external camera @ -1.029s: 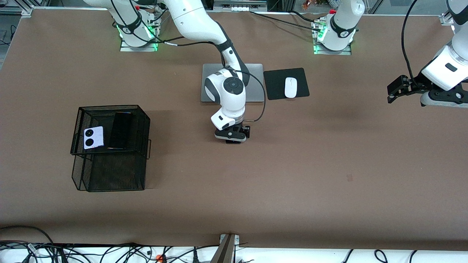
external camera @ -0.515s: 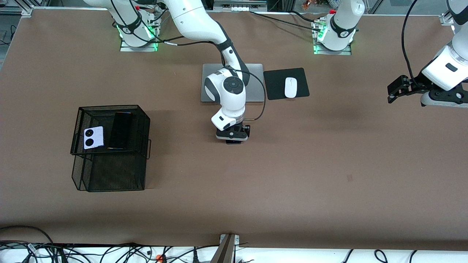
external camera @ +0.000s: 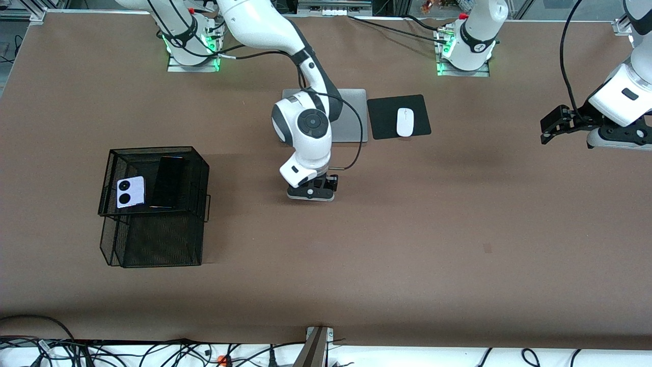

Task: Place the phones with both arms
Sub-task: 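Carry the flip phone to the basket with the right gripper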

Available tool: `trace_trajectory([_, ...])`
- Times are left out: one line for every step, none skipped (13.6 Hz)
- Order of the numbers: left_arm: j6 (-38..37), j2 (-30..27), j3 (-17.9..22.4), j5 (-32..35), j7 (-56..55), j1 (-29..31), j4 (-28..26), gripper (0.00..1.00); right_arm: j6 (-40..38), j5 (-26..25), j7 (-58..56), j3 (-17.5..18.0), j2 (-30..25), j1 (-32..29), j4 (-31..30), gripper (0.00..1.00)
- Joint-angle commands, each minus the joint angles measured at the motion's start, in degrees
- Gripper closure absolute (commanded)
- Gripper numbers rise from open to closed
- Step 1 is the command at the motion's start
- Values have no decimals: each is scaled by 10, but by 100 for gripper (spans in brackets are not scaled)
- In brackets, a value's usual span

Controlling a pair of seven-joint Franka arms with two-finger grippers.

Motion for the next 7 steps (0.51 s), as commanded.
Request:
trace_trajectory([-10,7,1,-12,13,3,16,0,-23,6,-71,6,-35,-33,-9,100])
trace_trajectory([-10,7,1,-12,13,3,16,0,-33,6,-98,6,-44,-48,-10,100])
trace_trajectory([-10,7,1,-12,13,3,16,0,-52,6,-126,5,-52,-65,-9,100])
trace_trajectory([-10,7,1,-12,13,3,16,0,-66,5,-155,5,-65,-81,-9,100])
trace_trajectory([-10,7,1,-12,13,3,16,0,-82,5,-181,4,-77,-100,-9,100])
trace_trajectory([-10,7,1,-12,13,3,16,0,-99,5,-210,4,-88,-118,-9,100])
trace_trajectory([-10,7,1,-12,13,3,16,0,-114,4,-239,4,-101,-136,-9,100])
